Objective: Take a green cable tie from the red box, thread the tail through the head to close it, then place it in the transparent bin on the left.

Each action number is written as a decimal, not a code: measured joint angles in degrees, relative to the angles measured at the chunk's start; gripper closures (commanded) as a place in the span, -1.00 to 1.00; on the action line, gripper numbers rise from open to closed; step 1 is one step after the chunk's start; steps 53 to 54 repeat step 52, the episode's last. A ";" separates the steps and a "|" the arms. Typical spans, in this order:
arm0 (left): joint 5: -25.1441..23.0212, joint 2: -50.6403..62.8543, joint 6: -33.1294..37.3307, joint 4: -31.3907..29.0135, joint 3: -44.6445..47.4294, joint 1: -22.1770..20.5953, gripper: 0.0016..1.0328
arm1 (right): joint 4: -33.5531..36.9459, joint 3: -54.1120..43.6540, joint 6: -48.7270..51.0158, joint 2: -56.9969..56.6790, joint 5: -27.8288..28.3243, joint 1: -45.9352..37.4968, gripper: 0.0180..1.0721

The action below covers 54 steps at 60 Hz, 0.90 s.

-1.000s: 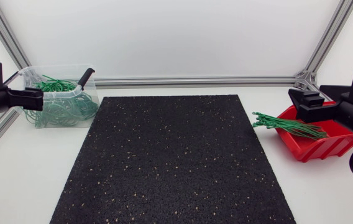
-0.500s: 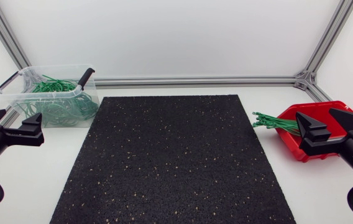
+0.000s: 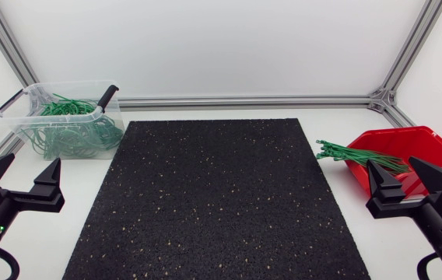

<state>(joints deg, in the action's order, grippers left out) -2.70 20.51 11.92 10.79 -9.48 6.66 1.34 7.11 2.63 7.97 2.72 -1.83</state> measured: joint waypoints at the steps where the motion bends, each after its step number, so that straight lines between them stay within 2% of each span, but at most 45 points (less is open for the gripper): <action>1: 0.02 -0.48 -0.20 -0.26 0.20 -0.13 -0.94 | -0.07 -0.28 -0.07 -0.46 -0.09 0.09 -0.91; 15: 0.66 -7.17 -3.45 -4.17 3.13 -2.29 -0.94 | -0.28 -5.49 -1.18 -6.91 -2.01 1.40 -0.91; 36: 1.92 -17.20 -9.05 -10.05 7.04 -5.51 -0.94 | -0.50 -5.79 -1.36 -7.65 -2.19 1.42 -0.91; 54: 2.40 -20.15 -10.69 -10.16 7.08 -6.38 -0.94 | -0.50 -5.79 -1.36 -7.65 -2.19 1.42 -0.91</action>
